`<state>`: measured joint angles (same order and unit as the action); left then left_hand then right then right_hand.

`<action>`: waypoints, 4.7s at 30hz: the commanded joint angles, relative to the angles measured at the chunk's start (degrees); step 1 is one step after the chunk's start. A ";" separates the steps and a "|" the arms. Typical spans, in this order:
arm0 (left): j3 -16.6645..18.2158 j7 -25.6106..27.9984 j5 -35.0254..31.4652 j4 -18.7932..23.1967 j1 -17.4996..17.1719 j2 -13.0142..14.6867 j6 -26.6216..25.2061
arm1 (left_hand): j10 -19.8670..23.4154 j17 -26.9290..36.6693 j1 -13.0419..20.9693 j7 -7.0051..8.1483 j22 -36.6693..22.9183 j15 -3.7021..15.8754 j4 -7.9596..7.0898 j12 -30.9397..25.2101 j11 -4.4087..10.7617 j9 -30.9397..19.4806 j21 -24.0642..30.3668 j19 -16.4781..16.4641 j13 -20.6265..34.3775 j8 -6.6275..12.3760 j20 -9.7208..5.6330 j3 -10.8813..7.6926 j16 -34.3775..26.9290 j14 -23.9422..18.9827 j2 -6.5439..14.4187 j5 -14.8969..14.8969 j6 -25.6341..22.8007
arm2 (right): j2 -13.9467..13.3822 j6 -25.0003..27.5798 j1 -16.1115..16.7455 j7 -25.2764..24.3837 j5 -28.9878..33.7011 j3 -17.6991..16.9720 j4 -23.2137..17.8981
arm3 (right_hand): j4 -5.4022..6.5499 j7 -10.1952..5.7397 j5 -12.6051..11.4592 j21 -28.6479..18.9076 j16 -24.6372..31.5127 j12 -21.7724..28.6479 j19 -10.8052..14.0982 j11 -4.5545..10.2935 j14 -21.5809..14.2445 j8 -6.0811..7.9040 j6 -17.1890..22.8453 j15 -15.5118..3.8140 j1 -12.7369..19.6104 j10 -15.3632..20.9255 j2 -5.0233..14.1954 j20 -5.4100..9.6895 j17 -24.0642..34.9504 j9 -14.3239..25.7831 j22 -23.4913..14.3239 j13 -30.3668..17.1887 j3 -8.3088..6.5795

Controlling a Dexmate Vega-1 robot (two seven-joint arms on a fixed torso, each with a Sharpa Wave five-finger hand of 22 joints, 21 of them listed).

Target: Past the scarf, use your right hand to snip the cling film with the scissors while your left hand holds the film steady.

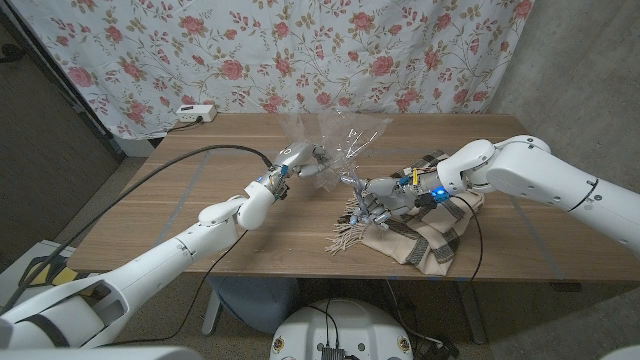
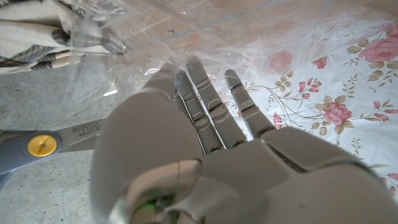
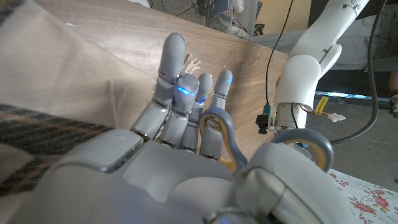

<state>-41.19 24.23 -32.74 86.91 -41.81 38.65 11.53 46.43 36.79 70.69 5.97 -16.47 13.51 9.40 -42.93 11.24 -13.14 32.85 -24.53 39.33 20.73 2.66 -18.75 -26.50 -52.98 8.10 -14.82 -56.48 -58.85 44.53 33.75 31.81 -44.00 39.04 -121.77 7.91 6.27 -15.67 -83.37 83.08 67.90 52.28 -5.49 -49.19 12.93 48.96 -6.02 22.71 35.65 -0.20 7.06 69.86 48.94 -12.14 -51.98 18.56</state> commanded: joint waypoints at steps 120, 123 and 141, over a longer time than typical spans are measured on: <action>5.17 1.03 7.98 0.27 -6.32 -0.52 8.99 | -16.70 12.31 -2.47 1.61 3.78 -0.80 -9.77 -3.10 0.48 -20.06 7.06 6.78 12.58 3.85 -0.74 -11.33 4.70 12.26 3.21 3.73 14.79 | -0.74 -0.05 0.10 2.34 1.58 0.49 -0.68 | 0.00 3.44 0.60 0.64 -1.62 2.21 0.69 0.01 -0.73 -0.18 -3.34 -5.32 1.39 -0.37 1.37 4.03 0.34 0.09 -0.41 1.29 0.12; 5.15 0.38 8.31 0.23 -6.39 -0.46 9.19 | -16.73 12.43 -2.51 1.62 3.84 -0.80 -9.78 -3.14 0.48 -20.25 7.15 6.82 12.66 3.98 -0.73 -11.36 4.73 12.25 3.22 3.71 14.78 | -0.66 0.16 0.19 1.95 1.38 0.36 -0.75 | -0.01 3.45 0.60 0.63 -1.50 2.26 0.69 -0.02 -0.85 -0.19 -3.36 -5.32 1.42 -0.49 1.40 4.05 0.45 0.08 -0.44 1.19 0.10; 5.17 -1.58 8.09 1.17 -6.71 -0.16 9.40 | -16.83 12.99 -2.75 1.80 4.21 -0.61 -9.71 -3.24 0.52 -21.37 7.71 7.18 12.85 4.67 -0.68 -11.65 5.11 12.02 3.14 3.63 15.04 | -0.36 -0.03 -0.43 2.51 2.21 1.15 -1.15 | -0.44 3.02 0.64 0.61 -1.08 2.55 0.77 0.38 -0.93 -0.08 -3.33 -5.25 2.58 -0.12 1.81 3.94 0.55 0.06 -0.42 1.43 -0.26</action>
<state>-36.29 23.39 -24.40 87.02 -47.98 38.10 20.96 29.97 49.51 68.28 7.89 -12.24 12.19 -0.23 -45.63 11.78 -34.30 40.15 -17.80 51.88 25.06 2.04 -29.97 -21.78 -41.21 11.14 -10.80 -41.63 -59.63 44.47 33.89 33.77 -42.52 39.35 -122.99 7.73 6.47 -15.01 -82.98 81.61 70.23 52.55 -5.18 -50.18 12.98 48.54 -6.22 24.37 35.17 1.46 7.33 70.44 48.90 -12.40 -50.50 18.38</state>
